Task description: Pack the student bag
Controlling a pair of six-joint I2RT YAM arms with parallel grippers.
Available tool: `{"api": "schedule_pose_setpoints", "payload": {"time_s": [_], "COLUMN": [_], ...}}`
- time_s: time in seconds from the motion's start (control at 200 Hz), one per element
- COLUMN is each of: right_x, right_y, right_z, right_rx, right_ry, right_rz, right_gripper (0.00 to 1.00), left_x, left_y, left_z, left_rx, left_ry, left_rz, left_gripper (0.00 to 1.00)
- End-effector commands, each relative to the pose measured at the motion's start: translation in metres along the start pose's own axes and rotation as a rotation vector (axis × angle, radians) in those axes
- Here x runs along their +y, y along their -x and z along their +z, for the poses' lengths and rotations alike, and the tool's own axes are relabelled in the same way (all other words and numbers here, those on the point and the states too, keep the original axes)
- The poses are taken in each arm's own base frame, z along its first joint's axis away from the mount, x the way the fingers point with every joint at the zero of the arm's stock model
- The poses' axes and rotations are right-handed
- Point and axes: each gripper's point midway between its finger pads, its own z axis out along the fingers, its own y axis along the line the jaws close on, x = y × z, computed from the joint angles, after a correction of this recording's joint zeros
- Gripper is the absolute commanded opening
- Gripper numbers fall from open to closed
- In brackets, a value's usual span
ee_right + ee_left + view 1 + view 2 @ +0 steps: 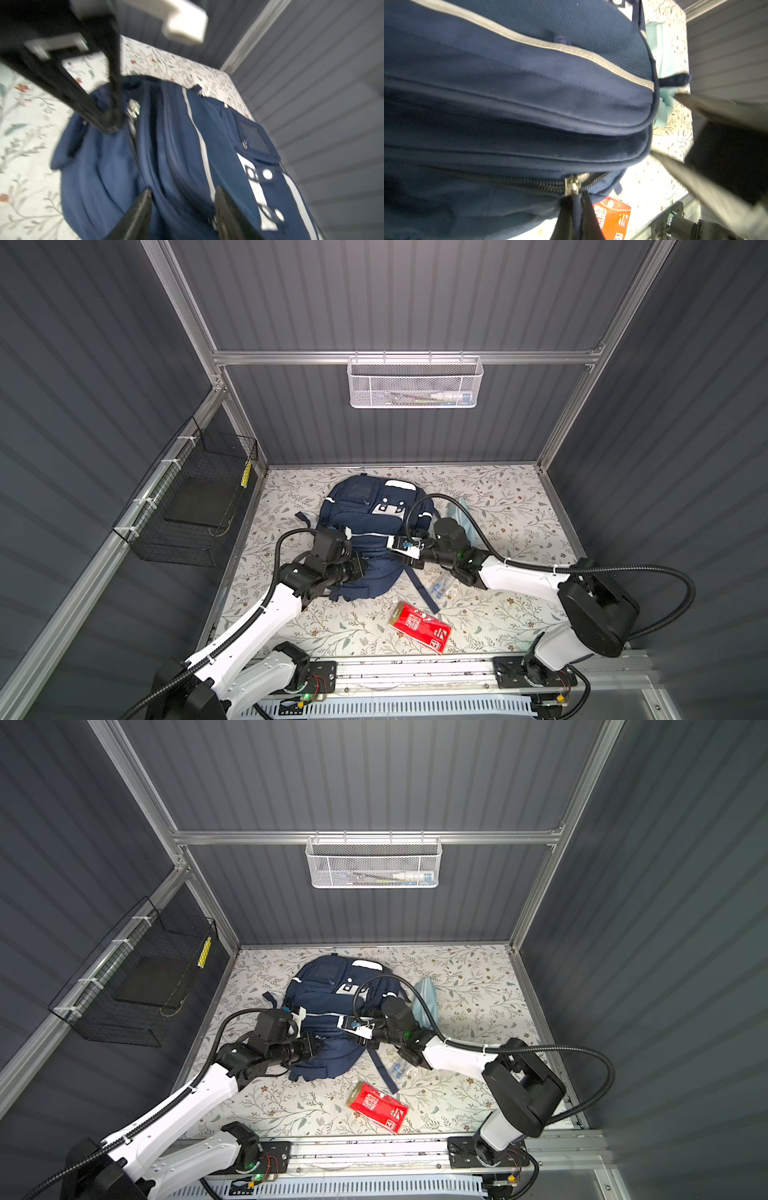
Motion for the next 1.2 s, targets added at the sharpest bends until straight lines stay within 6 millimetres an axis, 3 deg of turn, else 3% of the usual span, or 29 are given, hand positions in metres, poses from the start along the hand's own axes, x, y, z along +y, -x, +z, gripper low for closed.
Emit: {"api": "schedule_pose_setpoints", "payload": {"time_s": [0.0, 0.11, 0.3, 0.47, 0.53, 0.595, 0.635, 0.836, 0.996, 1.096, 1.196], "right_x": [0.008, 0.022, 0.038, 0.039, 0.035, 0.029, 0.025, 0.03, 0.036, 0.027, 0.013], "right_y": [-0.009, -0.025, -0.037, -0.069, -0.085, -0.098, -0.101, -0.079, -0.068, -0.067, -0.063], "right_z": [0.014, 0.028, 0.019, 0.039, 0.043, 0.041, 0.036, 0.014, 0.01, 0.009, 0.006], "right_rx": [0.069, 0.154, 0.176, 0.283, 0.348, 0.383, 0.383, 0.253, 0.176, 0.155, 0.126], "right_ry": [0.027, 0.079, 0.111, 0.104, 0.078, 0.061, 0.051, 0.099, 0.142, 0.129, 0.102], "right_rz": [0.013, 0.018, 0.101, 0.096, 0.084, 0.095, 0.103, 0.068, 0.016, 0.012, 0.004], "right_gripper": [0.5, 0.49, 0.51, 0.47, 0.38, 0.09, 0.0, 0.0, 0.0, 0.0, 0.0], "left_x": [-0.039, -0.049, -0.044, -0.052, -0.051, -0.046, -0.039, 0.024, 0.085, 0.109, 0.153], "left_y": [0.024, 0.02, 0.016, 0.02, 0.022, 0.02, 0.019, 0.018, 0.047, 0.064, 0.076], "left_z": [-0.003, 0.0, 0.003, -0.004, -0.01, -0.012, -0.012, -0.003, -0.016, -0.025, -0.03], "left_rx": [-0.083, -0.08, -0.082, -0.09, -0.098, -0.101, -0.108, -0.102, -0.15, -0.183, -0.185], "left_ry": [-0.088, -0.09, -0.09, -0.111, -0.096, -0.076, -0.05, 0.168, 0.249, 0.309, 0.388], "left_rz": [0.017, 0.039, 0.021, 0.025, 0.036, 0.045, 0.043, 0.024, -0.096, -0.118, -0.189], "left_gripper": [0.0, 0.0, 0.0, 0.0, 0.0, 0.0, 0.0, 0.06, 0.07, 0.09, 0.11]}}
